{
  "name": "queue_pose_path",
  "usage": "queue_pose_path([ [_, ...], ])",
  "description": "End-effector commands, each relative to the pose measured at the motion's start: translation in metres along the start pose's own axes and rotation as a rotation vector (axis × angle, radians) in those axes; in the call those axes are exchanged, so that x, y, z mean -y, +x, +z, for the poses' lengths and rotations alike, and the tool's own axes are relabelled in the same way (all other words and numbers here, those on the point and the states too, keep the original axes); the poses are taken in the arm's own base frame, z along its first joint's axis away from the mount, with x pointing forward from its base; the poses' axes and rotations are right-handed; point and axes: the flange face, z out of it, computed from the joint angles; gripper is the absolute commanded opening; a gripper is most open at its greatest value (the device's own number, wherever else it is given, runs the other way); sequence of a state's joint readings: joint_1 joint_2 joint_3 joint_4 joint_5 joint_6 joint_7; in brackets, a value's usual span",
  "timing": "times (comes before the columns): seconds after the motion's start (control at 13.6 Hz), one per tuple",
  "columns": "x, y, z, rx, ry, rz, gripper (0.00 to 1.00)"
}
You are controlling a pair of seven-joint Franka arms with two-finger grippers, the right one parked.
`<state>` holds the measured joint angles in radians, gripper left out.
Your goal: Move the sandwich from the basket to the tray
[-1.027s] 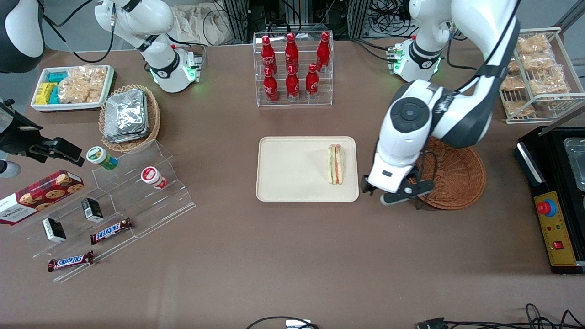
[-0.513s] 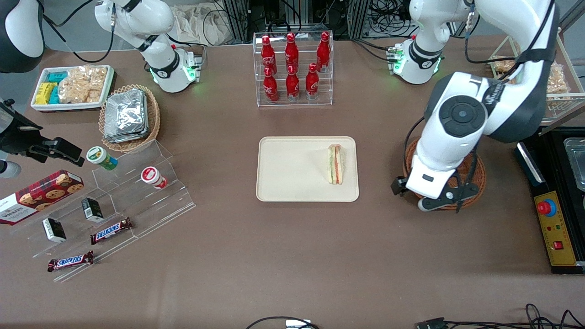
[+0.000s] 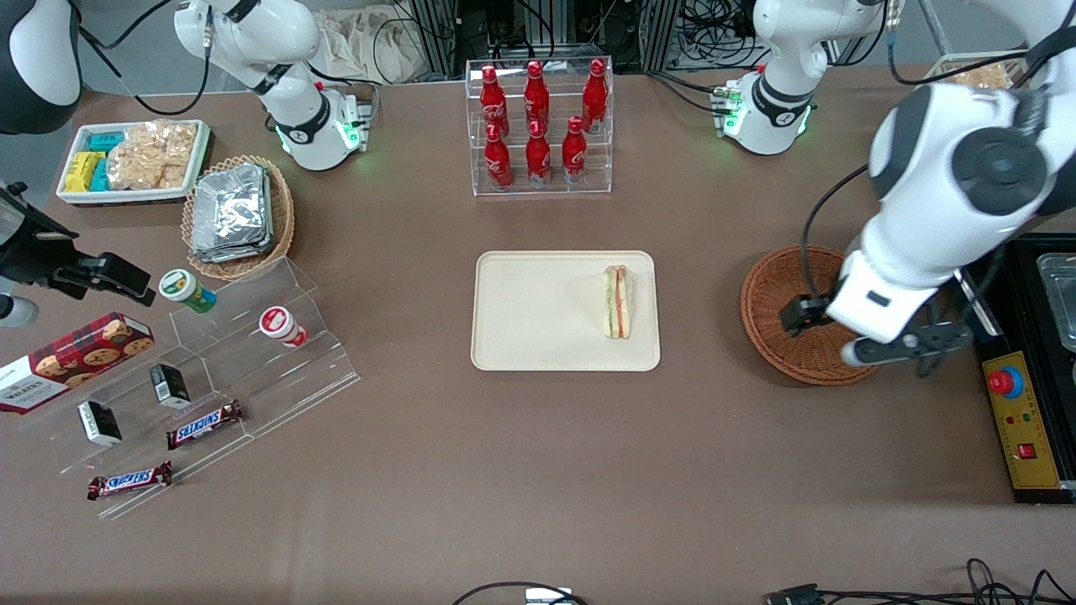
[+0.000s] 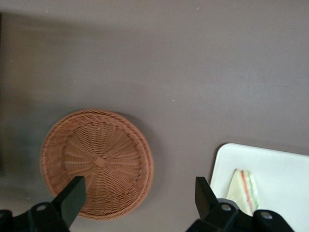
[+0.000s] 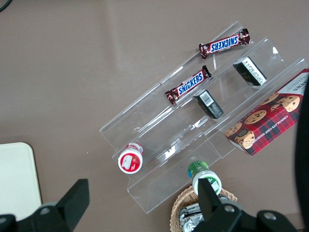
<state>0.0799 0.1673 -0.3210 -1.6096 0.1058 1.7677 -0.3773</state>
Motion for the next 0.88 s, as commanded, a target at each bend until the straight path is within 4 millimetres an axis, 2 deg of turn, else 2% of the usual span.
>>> queue_pose_path([
  [0.0,0.037,-0.025,-0.035,0.009,-0.009,0.102,1.0],
  [0.15,0.064,-0.041,-0.061,0.018,-0.013,0.174,1.0],
  [0.29,0.076,-0.052,-0.077,0.024,-0.008,0.199,1.0],
  [0.66,0.083,-0.077,-0.096,0.046,-0.014,0.196,1.0],
  [0.81,0.087,-0.079,-0.097,0.059,-0.013,0.211,1.0],
])
